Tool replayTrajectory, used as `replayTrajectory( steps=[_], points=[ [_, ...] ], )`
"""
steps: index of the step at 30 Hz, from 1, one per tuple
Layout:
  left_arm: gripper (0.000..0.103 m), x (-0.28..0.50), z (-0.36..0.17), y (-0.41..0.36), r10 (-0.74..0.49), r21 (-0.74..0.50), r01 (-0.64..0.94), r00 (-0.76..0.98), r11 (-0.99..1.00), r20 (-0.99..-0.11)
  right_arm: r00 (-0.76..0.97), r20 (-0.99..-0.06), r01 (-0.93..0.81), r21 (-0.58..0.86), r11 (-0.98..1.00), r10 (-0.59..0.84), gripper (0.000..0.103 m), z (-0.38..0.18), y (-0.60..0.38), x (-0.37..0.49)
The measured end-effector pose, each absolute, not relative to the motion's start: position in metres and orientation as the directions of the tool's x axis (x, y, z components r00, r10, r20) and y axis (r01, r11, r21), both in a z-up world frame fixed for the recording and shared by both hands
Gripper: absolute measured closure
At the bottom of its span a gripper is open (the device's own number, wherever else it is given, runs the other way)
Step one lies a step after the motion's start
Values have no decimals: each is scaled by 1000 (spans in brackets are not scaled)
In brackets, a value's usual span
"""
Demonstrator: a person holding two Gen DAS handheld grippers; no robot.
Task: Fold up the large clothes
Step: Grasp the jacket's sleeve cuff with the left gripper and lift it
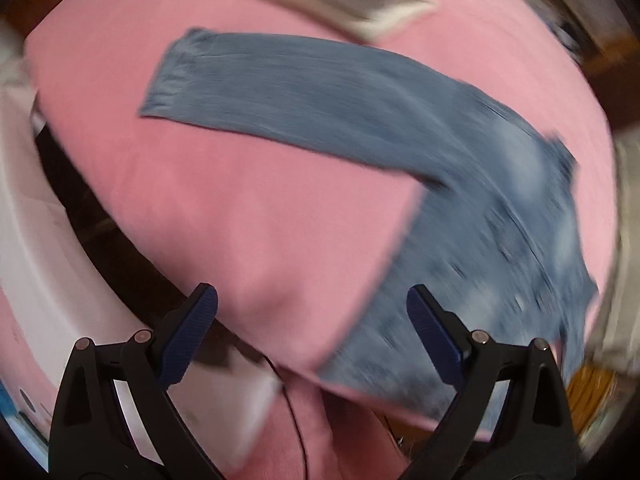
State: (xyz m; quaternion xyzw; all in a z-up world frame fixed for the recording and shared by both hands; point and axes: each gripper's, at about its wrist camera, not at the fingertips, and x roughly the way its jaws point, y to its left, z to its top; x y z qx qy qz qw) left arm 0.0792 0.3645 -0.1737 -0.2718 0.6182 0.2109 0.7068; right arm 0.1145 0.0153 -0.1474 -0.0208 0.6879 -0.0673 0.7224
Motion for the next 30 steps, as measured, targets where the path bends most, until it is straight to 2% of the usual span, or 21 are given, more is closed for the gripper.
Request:
replayTrajectory(
  steps=[4, 6, 8, 10, 12, 16, 19, 20, 22, 25, 28, 30],
  points=[
    [15, 98, -223, 456, 5, -98, -751, 134, 653, -991, -2, -995, -34, -101, 994, -101, 0, -182, 99, 135],
    [25, 97, -248, 499, 5, -152, -826, 184, 542, -983, 20, -995, -88, -102, 991, -101, 0, -195, 136, 140],
    [27, 89, -272, 532, 16, -239, -891, 265, 385, -964, 42, -995, -129, -94, 987, -89, 0, -207, 170, 143],
    [34, 79, -295, 560, 34, -303, -922, 320, 241, -947, 37, -998, -166, -55, 984, -50, 0, -217, 196, 139],
    [47, 72, -321, 586, 69, -316, -938, 328, 141, -942, 30, -999, -219, -30, 975, -24, 0, -227, 218, 135],
    [54, 65, -346, 612, 144, -373, -927, 374, 35, -916, 56, -998, -302, -34, 953, -18, 0, -244, 239, 122],
    [73, 66, -347, 626, 239, -418, -907, 416, 43, -878, 90, -996, -322, -15, 947, 15, 0, -252, 242, 117],
    [91, 66, -345, 628, 266, -425, -904, 422, 49, -867, 100, -995, -323, -19, 946, 15, 0, -255, 243, 119],
    [93, 64, -339, 629, 298, -442, -896, 436, 53, -849, 116, -993, -318, -27, 948, 10, 0, -258, 237, 122],
    [94, 62, -309, 617, 362, -515, -849, 520, 117, -774, 152, -988, -265, -49, 963, -9, 0, -261, 218, 132],
    [94, 79, -254, 580, 411, -500, -796, 604, 341, -682, 185, -983, -180, -21, 983, 13, 0, -260, 190, 143],
    [95, 95, -217, 548, 400, -477, -726, 678, 496, -616, 211, -977, -116, -7, 993, 17, 0, -259, 168, 151]
  ],
)
